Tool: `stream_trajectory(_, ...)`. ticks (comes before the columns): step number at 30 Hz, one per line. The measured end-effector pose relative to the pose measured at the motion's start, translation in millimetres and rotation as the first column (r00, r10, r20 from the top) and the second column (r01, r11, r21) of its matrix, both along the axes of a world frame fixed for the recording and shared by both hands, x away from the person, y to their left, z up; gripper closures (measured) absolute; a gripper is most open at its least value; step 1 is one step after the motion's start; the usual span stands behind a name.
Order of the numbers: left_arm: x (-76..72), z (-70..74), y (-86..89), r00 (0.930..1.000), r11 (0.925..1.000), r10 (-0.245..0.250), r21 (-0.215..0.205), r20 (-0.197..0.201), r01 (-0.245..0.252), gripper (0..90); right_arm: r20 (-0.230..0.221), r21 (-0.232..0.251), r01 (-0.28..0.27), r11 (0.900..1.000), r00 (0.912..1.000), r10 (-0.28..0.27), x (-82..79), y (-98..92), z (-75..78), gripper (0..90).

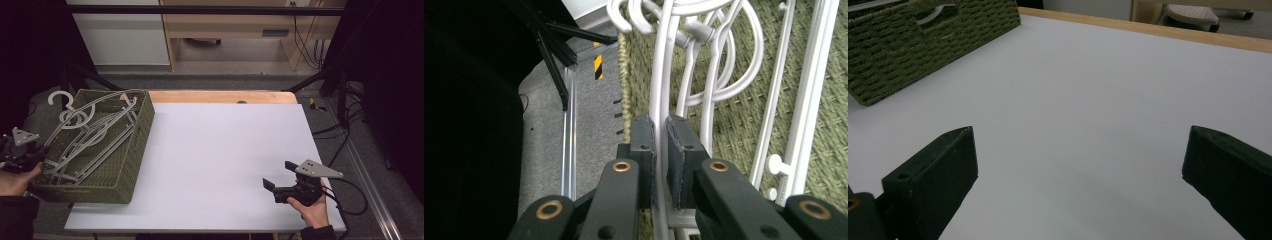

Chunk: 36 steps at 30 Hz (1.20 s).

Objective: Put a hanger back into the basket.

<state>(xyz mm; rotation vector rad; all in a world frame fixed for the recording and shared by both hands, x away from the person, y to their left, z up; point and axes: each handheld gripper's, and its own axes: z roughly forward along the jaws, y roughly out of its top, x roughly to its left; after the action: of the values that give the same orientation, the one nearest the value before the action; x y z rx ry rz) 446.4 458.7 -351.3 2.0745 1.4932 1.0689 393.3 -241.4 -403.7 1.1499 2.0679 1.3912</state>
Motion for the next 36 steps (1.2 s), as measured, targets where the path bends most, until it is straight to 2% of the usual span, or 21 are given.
stream_trajectory(2, -0.1, -1.2, -0.8, 1.0000, 0.9999, 0.000, 0.012, -0.002, 0.000, 82.6, -0.001, 0.006, 0.000, 1.000, 1.0000, 0.000, -0.2, 0.1, 0.2, 1.5)
stream_trajectory(7, 2.8, -8.9, -8.1, 0.9996, 0.9975, 0.003, 0.071, -0.027, -0.001, 82.6, -0.002, 0.003, 0.003, 1.000, 1.0000, -0.003, 0.0, 0.4, -0.1, 1.5)
stream_trajectory(9, 3.3, -13.5, -12.5, 0.9992, 0.9974, -0.002, 0.072, -0.039, 0.005, 82.6, -0.001, 0.006, 0.001, 1.000, 1.0000, -0.001, -0.2, 0.2, 0.1, 1.5)
stream_trajectory(12, 3.4, -19.8, -17.0, 0.9993, 0.9986, 0.001, 0.053, -0.037, 0.000, 82.5, 0.001, 0.001, 0.001, 1.000, 1.0000, -0.001, -0.1, -0.3, 0.1, 1.5)
stream_trajectory(16, 4.2, -27.5, -22.4, 0.9982, 0.9996, -0.001, 0.029, -0.059, 0.002, 82.3, 0.001, 0.003, 0.004, 1.000, 1.0000, -0.004, -0.2, 0.1, 0.1, 1.5)
stream_trajectory(17, 3.9, -27.7, -23.7, 0.9982, 0.9995, 0.001, 0.031, -0.060, 0.001, 82.3, 0.000, 0.004, 0.001, 1.000, 1.0000, -0.001, -0.5, -0.2, 0.3, 1.5)
stream_trajectory(19, 3.3, -26.5, -24.1, 0.9976, 1.0000, -0.009, -0.003, -0.068, 0.009, 82.2, 0.001, 0.007, 0.005, 1.000, 1.0000, -0.005, -0.7, -0.3, 0.6, 1.5)
stream_trajectory(21, 2.2, -25.4, -25.9, 0.9966, 0.9994, -0.029, -0.018, -0.077, 0.028, 81.9, 0.003, 0.003, 0.006, 1.000, 1.0000, -0.006, -0.6, -0.4, 0.6, 1.5)
stream_trajectory(25, 1.6, -23.4, -27.6, 0.9938, 0.9992, -0.034, -0.025, -0.106, 0.031, 81.0, 0.002, 0.004, 0.006, 1.000, 1.0000, -0.006, -0.5, -0.3, 0.5, 1.5)
stream_trajectory(27, 3.0, -22.2, -26.0, 0.9896, 0.9987, -0.031, -0.045, -0.141, 0.024, 76.9, 0.002, 0.000, 0.001, 1.000, 1.0000, -0.001, -0.7, -0.6, 0.5, 1.5)
stream_trajectory(29, 3.3, -22.8, -25.9, 0.9867, 0.9992, -0.026, -0.034, -0.160, 0.021, 73.6, 0.002, 0.001, 0.001, 1.000, 1.0000, -0.001, -0.6, -0.6, 0.5, 1.5)
stream_trajectory(30, 2.4, -23.0, -25.6, 0.9885, 0.9991, -0.029, -0.034, -0.149, 0.024, 72.8, 0.002, 0.001, 0.001, 1.000, 1.0000, -0.001, -0.6, -0.6, 0.5, 1.5)
stream_trajectory(32, -0.6, -20.4, -24.2, 0.9909, 0.9959, -0.046, -0.083, -0.127, 0.035, 72.8, 0.002, 0.005, 0.004, 1.000, 1.0000, -0.004, -0.7, -0.4, 0.6, 1.5)
stream_trajectory(36, -5.9, -15.6, -30.5, 0.9968, 0.9891, -0.059, -0.138, -0.055, 0.051, 69.9, 0.000, 0.005, 0.000, 1.000, 1.0000, 0.000, -0.5, 0.0, 0.3, 1.5)
